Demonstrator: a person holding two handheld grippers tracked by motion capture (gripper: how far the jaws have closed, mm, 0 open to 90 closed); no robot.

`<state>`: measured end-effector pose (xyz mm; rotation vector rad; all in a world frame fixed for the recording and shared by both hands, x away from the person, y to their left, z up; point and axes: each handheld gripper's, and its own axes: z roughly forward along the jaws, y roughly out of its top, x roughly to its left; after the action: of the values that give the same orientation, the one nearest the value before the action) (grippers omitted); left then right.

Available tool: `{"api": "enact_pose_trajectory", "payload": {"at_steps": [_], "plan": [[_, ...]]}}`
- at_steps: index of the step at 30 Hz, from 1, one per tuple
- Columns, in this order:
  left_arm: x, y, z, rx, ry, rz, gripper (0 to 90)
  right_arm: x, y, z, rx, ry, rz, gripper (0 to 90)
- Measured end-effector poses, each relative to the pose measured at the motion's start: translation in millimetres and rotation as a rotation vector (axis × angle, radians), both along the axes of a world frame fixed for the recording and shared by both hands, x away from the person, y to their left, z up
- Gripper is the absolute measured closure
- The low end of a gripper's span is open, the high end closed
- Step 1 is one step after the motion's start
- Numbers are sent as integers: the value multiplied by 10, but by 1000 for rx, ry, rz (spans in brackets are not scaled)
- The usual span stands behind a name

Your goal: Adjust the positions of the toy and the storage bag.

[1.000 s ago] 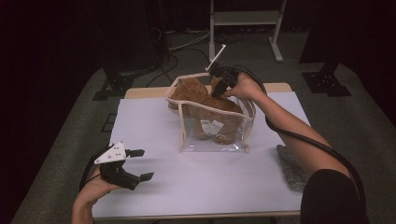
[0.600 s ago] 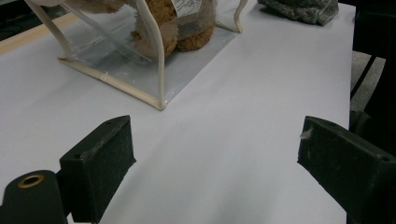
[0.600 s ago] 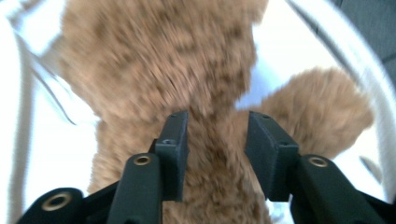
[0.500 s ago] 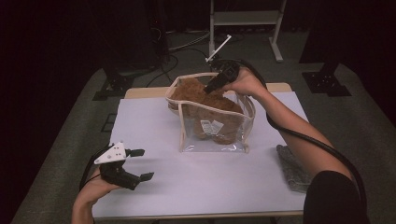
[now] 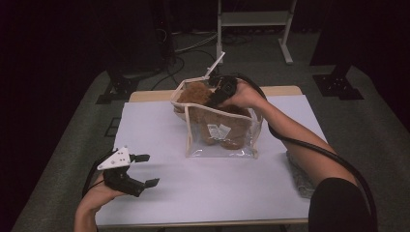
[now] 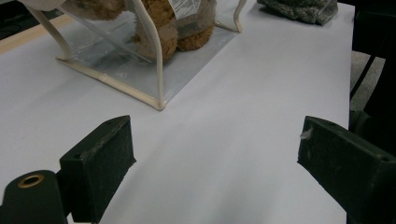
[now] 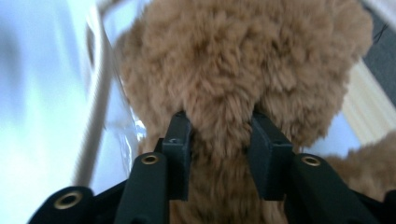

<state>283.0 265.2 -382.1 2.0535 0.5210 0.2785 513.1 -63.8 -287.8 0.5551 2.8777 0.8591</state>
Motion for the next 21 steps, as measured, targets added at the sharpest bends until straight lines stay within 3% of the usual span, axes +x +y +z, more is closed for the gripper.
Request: {"api": "enact_pose_trajectory", "payload": {"at_steps": [5, 13, 21], "plan": [[1, -12, 11, 7, -6, -7, 95, -21, -7, -91, -20, 18, 1, 672], [-5, -21, 9, 9, -3, -6, 96, -21, -36, -141, -10, 46, -21, 681], [6, -46, 17, 8, -6, -13, 95, -70, -117, 91, 39, 14, -41, 588]]}}
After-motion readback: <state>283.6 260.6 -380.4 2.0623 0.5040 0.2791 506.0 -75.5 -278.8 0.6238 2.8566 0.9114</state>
